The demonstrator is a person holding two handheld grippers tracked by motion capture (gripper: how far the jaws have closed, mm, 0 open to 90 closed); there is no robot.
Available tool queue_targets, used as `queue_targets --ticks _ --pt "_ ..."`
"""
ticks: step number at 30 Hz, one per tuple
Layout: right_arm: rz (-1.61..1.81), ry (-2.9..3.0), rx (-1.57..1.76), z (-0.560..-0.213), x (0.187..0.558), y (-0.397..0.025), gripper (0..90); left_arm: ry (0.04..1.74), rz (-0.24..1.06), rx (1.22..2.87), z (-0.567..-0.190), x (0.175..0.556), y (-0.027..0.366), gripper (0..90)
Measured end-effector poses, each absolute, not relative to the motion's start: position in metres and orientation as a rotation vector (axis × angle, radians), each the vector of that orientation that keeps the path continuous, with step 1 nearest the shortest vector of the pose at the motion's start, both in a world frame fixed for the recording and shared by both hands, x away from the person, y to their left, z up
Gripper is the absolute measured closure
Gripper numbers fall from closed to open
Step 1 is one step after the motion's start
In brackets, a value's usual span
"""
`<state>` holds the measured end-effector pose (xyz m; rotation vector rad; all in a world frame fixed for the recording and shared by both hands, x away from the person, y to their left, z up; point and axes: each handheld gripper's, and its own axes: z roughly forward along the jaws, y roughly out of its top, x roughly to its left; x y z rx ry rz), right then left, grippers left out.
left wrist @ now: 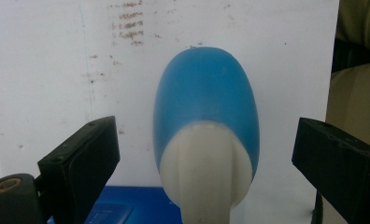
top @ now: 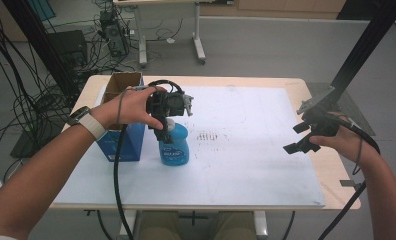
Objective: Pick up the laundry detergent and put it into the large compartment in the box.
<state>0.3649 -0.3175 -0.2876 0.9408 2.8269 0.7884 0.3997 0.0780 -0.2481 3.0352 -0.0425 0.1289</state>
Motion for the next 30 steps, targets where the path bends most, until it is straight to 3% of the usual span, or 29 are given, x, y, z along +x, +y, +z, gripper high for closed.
queue_targets --ticks 30 --pt "0.789 2.827 0.945 -0.288 0.3641 -0.3195 7.1 -0.041 0.13 3.044 -0.2492 0.4007 0.0772 8.1"
